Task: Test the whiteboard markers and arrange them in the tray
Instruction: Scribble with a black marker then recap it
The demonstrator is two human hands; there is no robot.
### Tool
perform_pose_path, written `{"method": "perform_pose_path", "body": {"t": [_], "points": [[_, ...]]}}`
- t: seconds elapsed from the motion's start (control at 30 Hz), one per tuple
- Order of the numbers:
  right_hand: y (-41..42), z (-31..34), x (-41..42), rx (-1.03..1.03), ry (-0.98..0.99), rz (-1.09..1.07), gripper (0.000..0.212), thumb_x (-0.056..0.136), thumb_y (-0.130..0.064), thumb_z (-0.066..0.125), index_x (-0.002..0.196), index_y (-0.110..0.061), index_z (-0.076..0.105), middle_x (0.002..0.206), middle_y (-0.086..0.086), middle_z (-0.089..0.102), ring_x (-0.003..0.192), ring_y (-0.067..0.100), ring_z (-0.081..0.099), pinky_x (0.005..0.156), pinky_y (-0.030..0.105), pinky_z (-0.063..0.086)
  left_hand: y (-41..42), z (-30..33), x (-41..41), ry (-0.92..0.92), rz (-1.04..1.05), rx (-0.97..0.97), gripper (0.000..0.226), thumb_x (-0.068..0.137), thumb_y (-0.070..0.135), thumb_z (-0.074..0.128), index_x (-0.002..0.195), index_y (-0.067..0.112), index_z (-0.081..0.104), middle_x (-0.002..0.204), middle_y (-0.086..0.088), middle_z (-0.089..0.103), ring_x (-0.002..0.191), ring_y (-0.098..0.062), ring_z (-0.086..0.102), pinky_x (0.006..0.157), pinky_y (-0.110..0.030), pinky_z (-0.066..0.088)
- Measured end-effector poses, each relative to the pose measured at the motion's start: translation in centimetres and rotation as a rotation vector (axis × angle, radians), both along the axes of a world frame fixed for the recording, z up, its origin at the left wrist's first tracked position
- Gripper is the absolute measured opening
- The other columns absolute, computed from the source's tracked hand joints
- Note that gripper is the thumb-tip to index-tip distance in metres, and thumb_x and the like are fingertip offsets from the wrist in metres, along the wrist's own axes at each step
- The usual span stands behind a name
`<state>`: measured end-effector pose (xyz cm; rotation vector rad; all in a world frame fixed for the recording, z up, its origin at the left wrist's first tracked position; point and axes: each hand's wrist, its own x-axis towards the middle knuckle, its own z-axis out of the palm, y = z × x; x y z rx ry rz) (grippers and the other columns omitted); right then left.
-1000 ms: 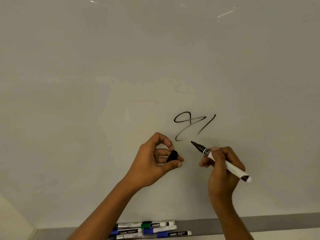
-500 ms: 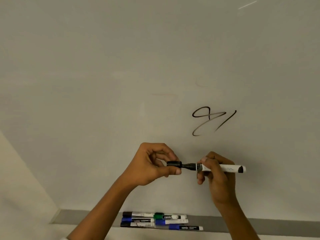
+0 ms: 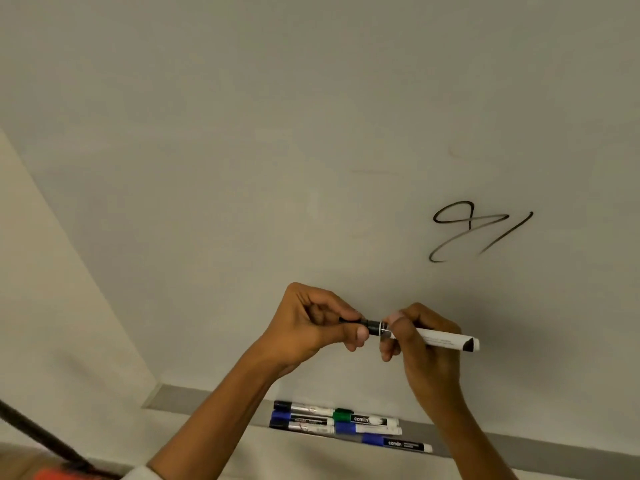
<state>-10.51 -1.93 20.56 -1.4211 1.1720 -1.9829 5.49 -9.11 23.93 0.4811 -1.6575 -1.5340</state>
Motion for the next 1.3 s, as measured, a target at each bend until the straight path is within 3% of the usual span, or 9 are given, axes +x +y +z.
{"method": "perform_pose_path", "body": {"t": [0.17,0.47,0.6,0.83,1.0,1.1,1.17,1.23,1.3], "points": [[-1.7,0.2,0.0,-0.083,0.157,0.102,0.019,0.087,-0.034,0.064,0.067,-0.037,0.065,0.058,-0.013,0.065,0.045,0.017,0.061,0.044,0.035,0.051,-0.2,-0.3,1.2,-0.021,-0.007,0.121,0.015,0.072,-0.021,0.068,0.074,-0.007,0.071,0.07,-0.017,0.073,0.058,-0.025,0.071,0.055,-0.031,0.058],[-2.9,-1.5,2.4,-0.014,0.092,0.217,0.019,0.086,-0.041,0.066,0.068,-0.036,0.064,0.059,-0.012,0.065,0.046,0.015,0.061,0.047,0.026,0.051,-0.8,-1.7,2.9,-0.078,-0.009,0.239,0.01,0.078,-0.013,0.068,0.075,-0.004,0.071,0.065,-0.013,0.07,0.054,-0.022,0.07,0.051,-0.026,0.057],[-3.6,-3.3,4.1,0.145,0.002,0.193,0.025,0.086,-0.034,0.064,0.064,-0.023,0.061,0.055,0.005,0.064,0.047,0.016,0.058,0.047,0.024,0.047,-2.2,-2.8,4.6,-0.183,0.031,0.217,0.01,0.079,-0.008,0.071,0.086,-0.002,0.068,0.071,-0.01,0.069,0.055,-0.021,0.069,0.052,-0.026,0.056],[-5.3,-9.1,5.4,0.621,-0.144,0.296,0.036,0.079,-0.038,0.065,0.098,-0.008,0.068,0.077,0.011,0.074,0.062,0.019,0.062,0.056,0.028,0.046,-6.1,-10.3,12.0,-0.257,0.305,0.462,0.025,0.071,-0.007,0.077,0.09,-0.001,0.063,0.079,-0.019,0.068,0.062,-0.024,0.068,0.06,-0.029,0.057],[-5.5,-17.3,6.2,0.745,0.291,0.111,0.011,0.091,-0.032,0.066,0.091,-0.023,0.07,0.086,-0.006,0.074,0.084,0.013,0.068,0.074,0.028,0.055,-7.4,-17.9,17.3,-0.246,0.663,0.787,0.029,0.073,-0.009,0.076,0.097,-0.004,0.061,0.076,-0.02,0.064,0.059,-0.021,0.066,0.054,-0.023,0.057],[-5.4,-22.0,8.2,0.788,0.841,0.181,0.056,0.091,-0.065,0.042,0.131,-0.028,0.054,0.136,-0.006,0.055,0.125,0.013,0.051,0.106,0.032,0.044,-8.4,-22.1,18.3,-0.265,0.791,0.92,0.037,0.074,-0.011,0.075,0.107,-0.017,0.059,0.071,-0.019,0.063,0.045,-0.015,0.063,0.044,-0.02,0.053],[-5.4,-25.3,9.3,0.777,1.175,0.238,0.089,0.083,-0.076,0.009,0.151,-0.022,0.029,0.161,-0.002,0.02,0.148,0.019,0.019,0.123,0.04,0.011,-9.1,-24.3,18.2,-0.275,0.833,0.96,0.038,0.072,-0.01,0.076,0.105,-0.021,0.061,0.069,-0.019,0.064,0.04,-0.014,0.061,0.042,-0.019,0.051],[-5.3,-28.2,9.5,0.782,1.424,0.226,0.089,0.087,-0.074,0.007,0.148,-0.017,0.036,0.159,0.005,0.023,0.149,0.024,0.015,0.12,0.044,-0.005,-9.4,-25.6,17.7,-0.282,0.843,0.995,0.034,0.07,-0.01,0.078,0.099,-0.02,0.063,0.069,-0.02,0.066,0.042,-0.017,0.061,0.041,-0.019,0.051],[-4.9,-30.5,8.9,0.865,1.477,0.214,0.083,0.089,-0.071,0.017,0.146,-0.015,0.04,0.155,0.008,0.033,0.148,0.027,0.014,0.115,0.051,0.0,-9.6,-26.4,17.2,-0.298,0.843,1.015,0.027,0.07,-0.01,0.078,0.093,-0.017,0.065,0.071,-0.022,0.067,0.046,-0.019,0.062,0.042,-0.021,0.052]]}}
